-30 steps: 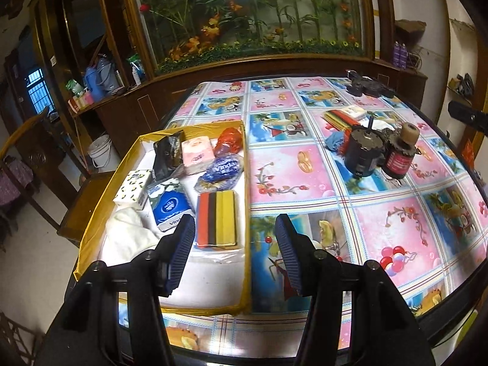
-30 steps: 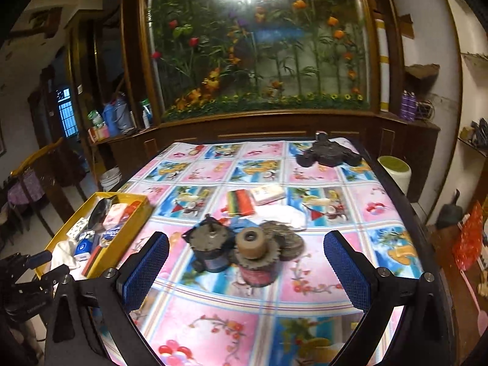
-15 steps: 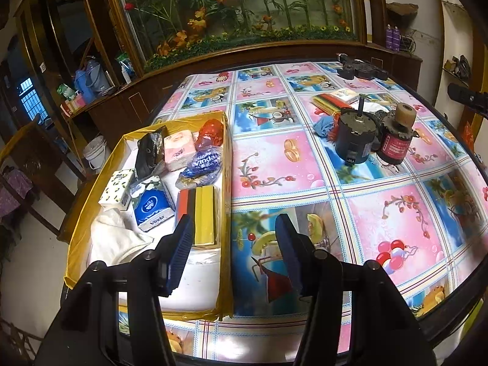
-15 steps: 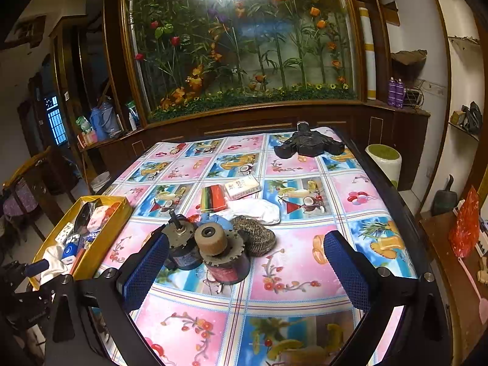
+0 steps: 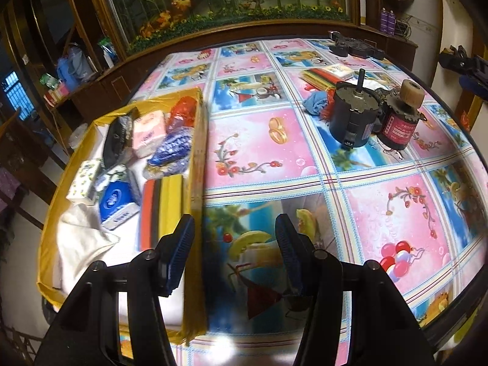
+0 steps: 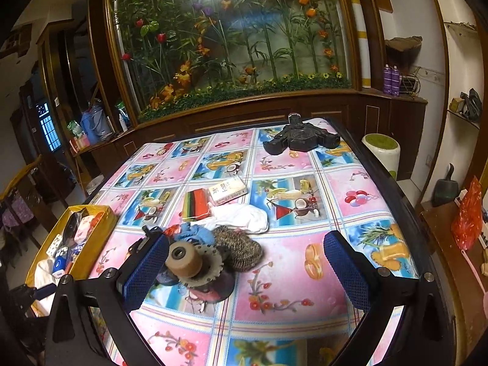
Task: Organize soft objects
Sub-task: 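Grasp the second striped rainbow sponge pack with the left tool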
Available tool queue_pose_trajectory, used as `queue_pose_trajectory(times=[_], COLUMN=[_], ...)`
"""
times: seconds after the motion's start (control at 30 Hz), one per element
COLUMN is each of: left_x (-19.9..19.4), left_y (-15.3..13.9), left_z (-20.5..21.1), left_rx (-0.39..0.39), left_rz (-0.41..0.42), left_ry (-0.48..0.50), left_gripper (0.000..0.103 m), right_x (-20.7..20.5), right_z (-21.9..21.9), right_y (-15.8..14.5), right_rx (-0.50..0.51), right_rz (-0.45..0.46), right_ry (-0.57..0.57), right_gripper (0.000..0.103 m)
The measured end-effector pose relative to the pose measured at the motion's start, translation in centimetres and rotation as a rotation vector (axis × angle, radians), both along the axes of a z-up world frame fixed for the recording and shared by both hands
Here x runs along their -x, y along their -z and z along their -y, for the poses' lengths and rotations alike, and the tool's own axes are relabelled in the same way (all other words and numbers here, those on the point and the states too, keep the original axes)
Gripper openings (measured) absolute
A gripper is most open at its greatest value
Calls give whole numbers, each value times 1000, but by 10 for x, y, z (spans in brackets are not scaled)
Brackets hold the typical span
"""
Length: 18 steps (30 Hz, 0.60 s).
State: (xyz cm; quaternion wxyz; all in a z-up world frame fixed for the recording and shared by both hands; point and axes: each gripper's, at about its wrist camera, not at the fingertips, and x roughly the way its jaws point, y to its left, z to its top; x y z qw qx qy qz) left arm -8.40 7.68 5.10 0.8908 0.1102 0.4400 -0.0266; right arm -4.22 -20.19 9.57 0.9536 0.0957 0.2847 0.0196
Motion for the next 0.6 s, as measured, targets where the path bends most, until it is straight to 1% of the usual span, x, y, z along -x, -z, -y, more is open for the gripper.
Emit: queue_pose_trajectory(times=[0.13, 0.27, 0.4, 0.43, 0.5, 0.6], left_x=[-16, -43, -77, -88, -117, -164], left_y=[0, -10, -32, -37, -41, -39], left_z=[1, 2, 13, 17, 29, 52], left_rx=[104, 233, 302, 321, 357, 387], left_rz=[-60, -125, -125, -123, -136, -168], left_ry=[37, 59, 87, 95, 106, 133], left_gripper=[53, 53, 53, 54, 69, 70], right_x=[-23, -56, -84, -89, -94, -97], right_z=[9, 24, 43, 48, 56, 66], right_y=[1, 7, 22, 27, 35, 44], right_rx=[-22, -97, -181, -199, -223, -230], right_rz=[-4, -19, -40, -43, -47, -54], right_ry=[18, 37, 59, 67, 76, 89], right_gripper=[102, 102, 102, 102, 102, 102])
